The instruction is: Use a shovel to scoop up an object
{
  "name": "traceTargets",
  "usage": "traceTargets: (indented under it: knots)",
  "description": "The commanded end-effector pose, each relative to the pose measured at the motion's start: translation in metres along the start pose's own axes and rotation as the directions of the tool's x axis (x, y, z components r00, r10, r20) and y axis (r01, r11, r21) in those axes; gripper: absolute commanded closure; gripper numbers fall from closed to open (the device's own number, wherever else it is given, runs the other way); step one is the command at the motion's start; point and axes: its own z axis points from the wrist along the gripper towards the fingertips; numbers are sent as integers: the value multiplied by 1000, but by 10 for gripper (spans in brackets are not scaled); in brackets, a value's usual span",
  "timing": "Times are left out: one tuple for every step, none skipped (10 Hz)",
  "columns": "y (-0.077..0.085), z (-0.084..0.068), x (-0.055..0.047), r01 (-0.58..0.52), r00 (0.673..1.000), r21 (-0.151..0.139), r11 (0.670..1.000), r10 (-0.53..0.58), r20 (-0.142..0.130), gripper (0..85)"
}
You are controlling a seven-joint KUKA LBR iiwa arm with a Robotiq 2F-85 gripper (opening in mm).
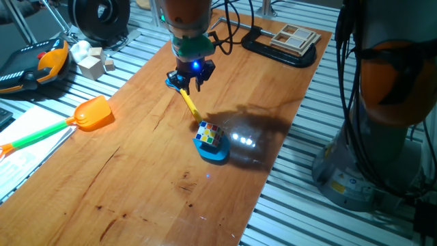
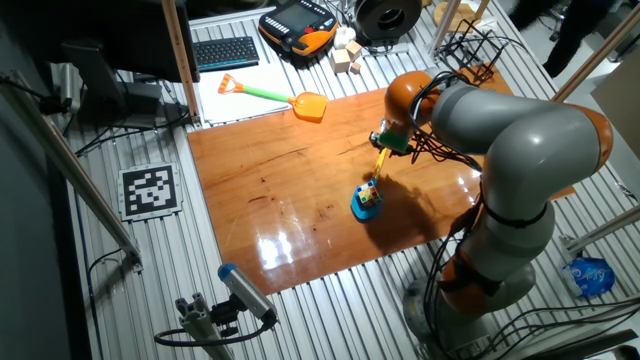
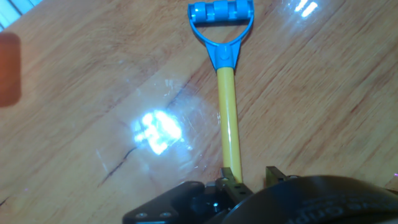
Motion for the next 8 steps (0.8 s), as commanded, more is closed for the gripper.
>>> traceTargets:
  knots:
    - [0, -1, 0, 2, 1000, 0, 1000, -2, 0, 510]
    - [0, -1, 1, 2, 1000, 0, 1000, -2, -2, 510]
    - [0, -1, 1, 2, 1000, 0, 1000, -2, -2, 510]
    - [0, -1, 1, 3, 1000, 2, 1000, -3, 0, 510]
    - [-1, -1, 1, 3, 1000, 3, 1000, -3, -1, 510]
    - [-1, -1, 2, 3, 1000, 4, 1000, -3, -3, 510]
    - [-1, -1, 2, 2, 1000, 4, 1000, -2, -7, 510]
    - [0, -1, 2, 2, 1000, 5, 1000, -2, -10, 510]
